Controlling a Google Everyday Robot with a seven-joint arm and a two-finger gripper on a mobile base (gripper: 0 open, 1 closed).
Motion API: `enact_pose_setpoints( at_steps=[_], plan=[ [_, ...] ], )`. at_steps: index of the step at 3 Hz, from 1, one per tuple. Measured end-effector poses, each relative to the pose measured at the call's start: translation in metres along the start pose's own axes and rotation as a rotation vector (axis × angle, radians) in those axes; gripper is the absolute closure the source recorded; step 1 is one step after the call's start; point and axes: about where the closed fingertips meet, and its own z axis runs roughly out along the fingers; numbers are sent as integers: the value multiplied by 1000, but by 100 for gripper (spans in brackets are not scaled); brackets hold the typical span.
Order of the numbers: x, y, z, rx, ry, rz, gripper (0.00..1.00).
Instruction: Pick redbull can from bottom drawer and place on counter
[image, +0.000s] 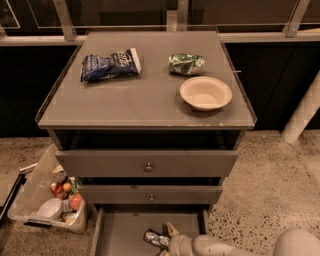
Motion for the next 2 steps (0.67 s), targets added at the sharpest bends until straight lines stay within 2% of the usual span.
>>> enact_pose_setpoints(
  at_steps=[1,2],
  plan=[
    [14,-10,11,48,58,-54,0],
    [15,-13,12,60,64,-55,18]
  ],
)
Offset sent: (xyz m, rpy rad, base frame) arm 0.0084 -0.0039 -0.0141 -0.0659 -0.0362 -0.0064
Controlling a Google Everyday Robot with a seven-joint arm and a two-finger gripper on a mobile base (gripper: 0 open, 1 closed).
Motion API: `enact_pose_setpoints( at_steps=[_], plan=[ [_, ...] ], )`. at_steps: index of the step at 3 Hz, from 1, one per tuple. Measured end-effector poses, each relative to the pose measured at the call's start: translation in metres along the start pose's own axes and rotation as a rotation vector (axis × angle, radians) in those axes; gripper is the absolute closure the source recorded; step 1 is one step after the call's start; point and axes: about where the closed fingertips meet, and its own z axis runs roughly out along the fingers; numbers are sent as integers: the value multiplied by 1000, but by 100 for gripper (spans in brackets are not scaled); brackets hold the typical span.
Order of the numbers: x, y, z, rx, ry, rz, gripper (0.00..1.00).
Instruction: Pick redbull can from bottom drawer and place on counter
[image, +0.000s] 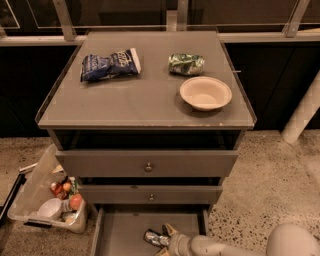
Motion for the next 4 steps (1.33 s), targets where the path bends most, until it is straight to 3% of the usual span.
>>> enact_pose_setpoints(
  at_steps=[3,4],
  plan=[
    [0,0,0,0,0,0,87],
    [-1,4,2,-15,-6,5,100]
  ],
)
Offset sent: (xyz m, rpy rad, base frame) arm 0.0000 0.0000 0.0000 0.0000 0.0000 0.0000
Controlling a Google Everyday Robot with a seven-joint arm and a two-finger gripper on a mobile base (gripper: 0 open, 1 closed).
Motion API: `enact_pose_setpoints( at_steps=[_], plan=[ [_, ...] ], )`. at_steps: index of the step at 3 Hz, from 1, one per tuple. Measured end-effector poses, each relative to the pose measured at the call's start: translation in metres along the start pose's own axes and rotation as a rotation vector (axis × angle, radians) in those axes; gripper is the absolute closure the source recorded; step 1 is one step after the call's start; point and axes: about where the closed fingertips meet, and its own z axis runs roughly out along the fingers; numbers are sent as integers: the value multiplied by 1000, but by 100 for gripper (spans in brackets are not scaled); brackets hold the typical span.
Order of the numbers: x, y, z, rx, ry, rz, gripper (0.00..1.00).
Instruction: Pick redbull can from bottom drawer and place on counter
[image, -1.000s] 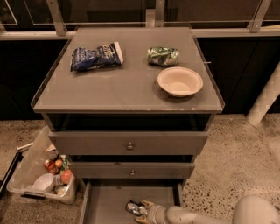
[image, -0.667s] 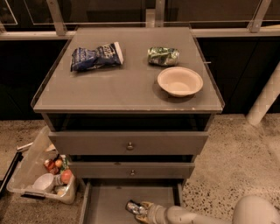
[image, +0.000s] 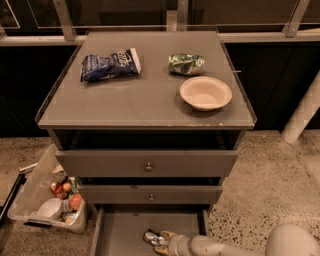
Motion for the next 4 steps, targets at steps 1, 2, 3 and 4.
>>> enact_pose_setpoints(
  at_steps=[1,2,3,4],
  plan=[
    [-7,1,-1,-47,-50,38,100],
    [-26,-2,-17,-121,-135,55,100],
    [-45,-12,-46,-161,-191,52,100],
    [-59,-30,-85,-141,-186,32,100]
  ],
)
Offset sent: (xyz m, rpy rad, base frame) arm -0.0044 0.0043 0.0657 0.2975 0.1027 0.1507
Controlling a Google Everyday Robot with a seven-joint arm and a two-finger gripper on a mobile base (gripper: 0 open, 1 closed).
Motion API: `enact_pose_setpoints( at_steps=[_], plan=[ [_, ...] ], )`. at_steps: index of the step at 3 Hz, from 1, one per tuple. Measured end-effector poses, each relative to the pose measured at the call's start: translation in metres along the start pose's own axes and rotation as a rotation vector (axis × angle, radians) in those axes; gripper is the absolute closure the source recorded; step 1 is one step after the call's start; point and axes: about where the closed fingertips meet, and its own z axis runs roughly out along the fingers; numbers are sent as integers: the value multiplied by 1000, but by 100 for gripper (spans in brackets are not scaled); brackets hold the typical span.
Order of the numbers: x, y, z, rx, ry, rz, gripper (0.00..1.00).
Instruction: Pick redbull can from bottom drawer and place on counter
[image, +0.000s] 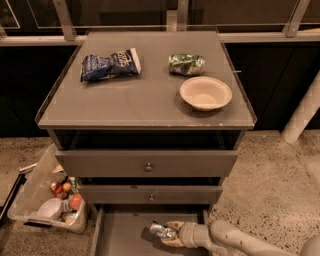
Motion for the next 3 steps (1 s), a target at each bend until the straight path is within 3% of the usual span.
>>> enact_pose_setpoints(
  at_steps=[2,3],
  plan=[
    [-48,-20,-74,91,91,-64,100],
    [-86,-27,-112,126,115,-127,100]
  ],
)
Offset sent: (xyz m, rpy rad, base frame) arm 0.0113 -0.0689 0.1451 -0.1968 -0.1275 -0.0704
